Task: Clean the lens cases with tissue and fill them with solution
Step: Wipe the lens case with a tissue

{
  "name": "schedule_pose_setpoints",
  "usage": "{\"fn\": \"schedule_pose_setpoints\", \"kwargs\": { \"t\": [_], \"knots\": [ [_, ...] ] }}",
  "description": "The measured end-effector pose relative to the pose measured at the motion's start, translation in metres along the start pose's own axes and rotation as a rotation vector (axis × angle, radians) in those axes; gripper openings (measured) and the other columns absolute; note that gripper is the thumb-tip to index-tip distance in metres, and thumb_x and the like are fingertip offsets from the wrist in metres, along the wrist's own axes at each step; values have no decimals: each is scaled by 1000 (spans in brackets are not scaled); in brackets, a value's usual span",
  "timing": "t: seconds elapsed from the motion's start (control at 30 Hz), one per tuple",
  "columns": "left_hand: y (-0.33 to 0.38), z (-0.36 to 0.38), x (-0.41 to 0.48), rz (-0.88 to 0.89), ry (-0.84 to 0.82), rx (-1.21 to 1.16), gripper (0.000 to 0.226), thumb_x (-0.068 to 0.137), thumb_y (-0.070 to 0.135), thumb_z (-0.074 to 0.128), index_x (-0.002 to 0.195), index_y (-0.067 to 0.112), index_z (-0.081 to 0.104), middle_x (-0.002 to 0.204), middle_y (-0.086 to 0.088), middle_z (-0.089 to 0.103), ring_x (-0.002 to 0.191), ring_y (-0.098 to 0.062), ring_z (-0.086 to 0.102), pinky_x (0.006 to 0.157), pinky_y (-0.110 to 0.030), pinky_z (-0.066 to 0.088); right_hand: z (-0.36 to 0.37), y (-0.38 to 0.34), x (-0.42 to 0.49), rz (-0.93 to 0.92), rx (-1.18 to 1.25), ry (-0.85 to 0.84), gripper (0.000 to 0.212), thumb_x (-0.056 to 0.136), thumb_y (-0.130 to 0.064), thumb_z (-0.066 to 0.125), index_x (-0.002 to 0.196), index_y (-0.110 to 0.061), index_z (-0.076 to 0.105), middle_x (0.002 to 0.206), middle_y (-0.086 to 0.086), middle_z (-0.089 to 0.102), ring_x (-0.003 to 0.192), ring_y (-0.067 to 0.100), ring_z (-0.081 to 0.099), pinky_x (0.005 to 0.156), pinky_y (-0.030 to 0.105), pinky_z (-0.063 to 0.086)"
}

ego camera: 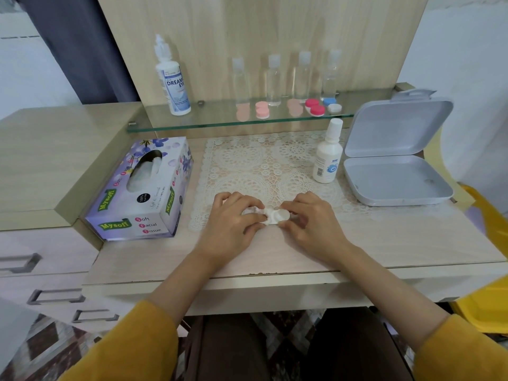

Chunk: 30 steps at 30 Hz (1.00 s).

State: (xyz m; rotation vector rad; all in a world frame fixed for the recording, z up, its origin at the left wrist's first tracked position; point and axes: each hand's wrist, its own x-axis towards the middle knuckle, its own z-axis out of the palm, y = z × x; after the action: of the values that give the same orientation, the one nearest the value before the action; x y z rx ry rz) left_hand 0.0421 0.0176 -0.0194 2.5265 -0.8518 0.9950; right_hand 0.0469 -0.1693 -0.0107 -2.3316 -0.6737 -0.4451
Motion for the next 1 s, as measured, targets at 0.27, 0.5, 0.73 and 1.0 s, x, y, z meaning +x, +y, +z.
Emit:
{"fn": "schedule_pose_setpoints", "kwargs": {
  "t": [0.27, 0.5, 0.73, 1.0],
  "knots": [
    [5, -1, 0, -47, -20, 15, 12, 78, 21, 55, 77, 15, 66, 87, 1, 64, 82, -13, 47, 82, -29, 28, 0, -1, -1, -11, 3, -7, 12, 75, -18, 60, 80, -8, 66, 67, 2, 49, 68, 16, 40, 63, 11, 28],
    [8, -17, 2, -229, 72, -206, 16, 80, 30, 60, 84, 16, 67, 81, 19, 61, 79, 2, 53, 85, -22, 30, -2, -1, -1, 53, 54, 135, 13, 69, -10, 60, 77, -3, 67, 69, 5, 53, 66, 18, 45, 59, 17, 27],
    [22, -37, 12, -642, -42, -679, 19, 77, 3, 69, 72, 22, 67, 98, 10, 65, 88, 1, 61, 81, -11, 44, -7, -5, 4, 47, 127, 233, 27, 75, -27, 57, 86, -5, 71, 73, 7, 57, 64, 17, 53, 63, 17, 38],
    [32, -43, 27, -867, -69, -1049, 13, 79, 0, 66, 76, 13, 68, 91, -1, 71, 81, -10, 66, 78, -24, 53, -13, -15, 4, -20, 220, 195, 30, 72, -22, 67, 98, -10, 71, 82, 4, 61, 73, 6, 53, 72, 3, 39]
  ]
}}
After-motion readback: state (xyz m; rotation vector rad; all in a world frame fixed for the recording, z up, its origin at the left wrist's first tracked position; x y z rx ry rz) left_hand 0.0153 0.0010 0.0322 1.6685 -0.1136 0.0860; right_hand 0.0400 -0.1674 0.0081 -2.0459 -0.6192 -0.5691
